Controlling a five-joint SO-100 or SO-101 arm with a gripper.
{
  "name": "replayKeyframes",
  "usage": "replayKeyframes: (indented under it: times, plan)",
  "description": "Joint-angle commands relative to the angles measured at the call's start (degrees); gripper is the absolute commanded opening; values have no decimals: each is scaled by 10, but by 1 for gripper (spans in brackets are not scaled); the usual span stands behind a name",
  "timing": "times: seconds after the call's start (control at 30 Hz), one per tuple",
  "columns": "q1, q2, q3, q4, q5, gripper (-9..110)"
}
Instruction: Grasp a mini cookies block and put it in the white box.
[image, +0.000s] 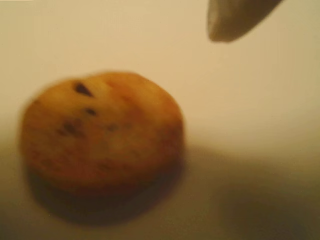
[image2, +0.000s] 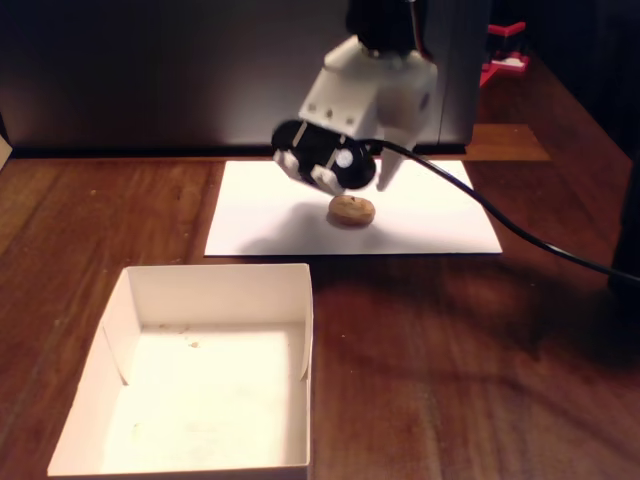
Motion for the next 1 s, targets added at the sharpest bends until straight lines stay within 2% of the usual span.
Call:
replayKeyframes:
  times: [0.0,0.97]
  plan:
    - [10,52,1,-19,-4,34]
    - [22,-15,-21,-4,-10,38]
